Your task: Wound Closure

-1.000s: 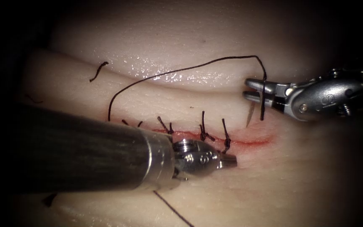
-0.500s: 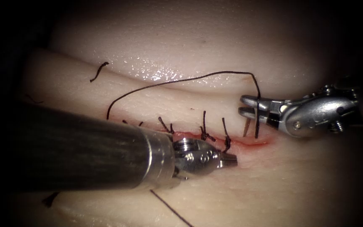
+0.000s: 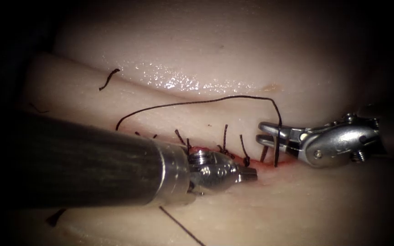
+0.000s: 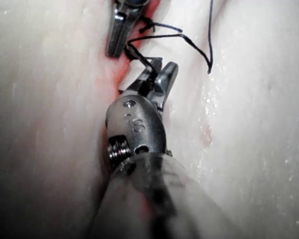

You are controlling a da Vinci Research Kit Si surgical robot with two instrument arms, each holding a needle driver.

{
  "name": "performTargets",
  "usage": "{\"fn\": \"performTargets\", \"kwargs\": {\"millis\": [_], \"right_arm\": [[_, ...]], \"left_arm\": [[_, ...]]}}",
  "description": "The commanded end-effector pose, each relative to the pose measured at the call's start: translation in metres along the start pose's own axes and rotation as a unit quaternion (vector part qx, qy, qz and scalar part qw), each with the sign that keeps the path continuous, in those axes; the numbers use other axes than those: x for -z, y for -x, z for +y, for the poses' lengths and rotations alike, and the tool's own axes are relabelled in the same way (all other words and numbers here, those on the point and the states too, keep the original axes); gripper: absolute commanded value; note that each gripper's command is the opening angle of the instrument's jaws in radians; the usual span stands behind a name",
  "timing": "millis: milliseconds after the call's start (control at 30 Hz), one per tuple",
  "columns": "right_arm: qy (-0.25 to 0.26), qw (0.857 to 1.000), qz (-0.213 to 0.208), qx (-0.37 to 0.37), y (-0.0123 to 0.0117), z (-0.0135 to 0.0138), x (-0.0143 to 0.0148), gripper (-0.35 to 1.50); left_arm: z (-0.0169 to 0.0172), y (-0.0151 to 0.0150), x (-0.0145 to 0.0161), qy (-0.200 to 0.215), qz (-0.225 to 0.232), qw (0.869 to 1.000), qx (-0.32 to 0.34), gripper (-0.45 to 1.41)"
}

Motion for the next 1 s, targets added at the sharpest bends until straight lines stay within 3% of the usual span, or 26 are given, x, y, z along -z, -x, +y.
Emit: {"fn": "performTargets", "kwargs": {"millis": [33,433,1000], "right_arm": [[-0.002,1.0,0.0,-0.002,0.0004,-0.0007,-0.0008,-0.35],[-0.015,1.0,0.0,-0.012,0.0007,-0.0037,-0.0006,-0.35],[-0.043,0.999,-0.002,-0.031,0.0006,-0.004,-0.0009,-0.35]], "left_arm": [[0.0002,0.0001,-0.0009,0.0,0.0,1.0,0.0,-0.45],[0.0003,0.0001,-0.0008,0.001,0.0,1.0,-0.001,-0.45],[0.0005,0.0,-0.0011,-0.003,-0.001,1.0,0.0,-0.45]]}}
